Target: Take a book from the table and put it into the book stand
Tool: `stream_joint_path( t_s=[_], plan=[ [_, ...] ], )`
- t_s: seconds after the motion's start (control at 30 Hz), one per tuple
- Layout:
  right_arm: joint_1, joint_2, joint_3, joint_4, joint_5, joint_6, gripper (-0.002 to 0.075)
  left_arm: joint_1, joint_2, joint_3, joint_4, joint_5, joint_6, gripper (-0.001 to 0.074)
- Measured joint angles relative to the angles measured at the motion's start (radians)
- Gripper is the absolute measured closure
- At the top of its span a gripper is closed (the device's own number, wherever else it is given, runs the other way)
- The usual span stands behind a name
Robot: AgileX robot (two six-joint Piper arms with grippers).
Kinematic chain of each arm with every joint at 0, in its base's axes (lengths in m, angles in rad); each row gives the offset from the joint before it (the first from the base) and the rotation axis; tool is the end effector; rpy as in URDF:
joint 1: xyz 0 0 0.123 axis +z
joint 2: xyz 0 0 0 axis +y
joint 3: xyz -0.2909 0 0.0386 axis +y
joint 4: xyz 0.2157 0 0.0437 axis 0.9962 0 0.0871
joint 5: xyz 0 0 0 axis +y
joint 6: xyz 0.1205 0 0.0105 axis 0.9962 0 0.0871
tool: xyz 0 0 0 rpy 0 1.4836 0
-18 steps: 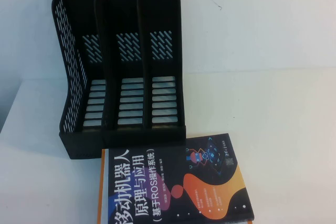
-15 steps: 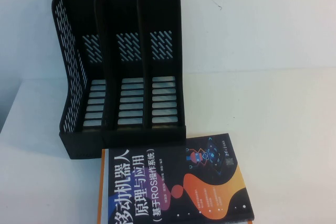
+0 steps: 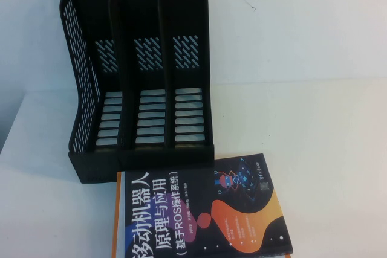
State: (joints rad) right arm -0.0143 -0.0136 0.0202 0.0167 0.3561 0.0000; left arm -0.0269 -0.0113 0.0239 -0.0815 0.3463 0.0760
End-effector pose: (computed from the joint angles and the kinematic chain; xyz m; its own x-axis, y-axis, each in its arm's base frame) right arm 0.0410 0.0001 0.1670 -0.2718 0.0195 -0.9622 0.0130 0.9998 0.0166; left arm 0.0413 -0.0045 0.1669 -0.2673 0.0065 -0.9636 0.0533 0.9985 -0.0080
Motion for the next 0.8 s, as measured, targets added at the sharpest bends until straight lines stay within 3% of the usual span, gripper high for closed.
stream_joint_path(
  t_s=[0.6,0.8],
  plan=[
    [0.0,0.0,0.0,0.0,0.0,0.0,0.0723,0.0,0.0,0.0,0.0,-0.007,0.0,0.0738],
    [0.0,0.0,0.006,0.0,-0.151,0.0,0.0723,0.0,0.0,0.001,0.0,-0.178,0.0,0.0738]
  ],
)
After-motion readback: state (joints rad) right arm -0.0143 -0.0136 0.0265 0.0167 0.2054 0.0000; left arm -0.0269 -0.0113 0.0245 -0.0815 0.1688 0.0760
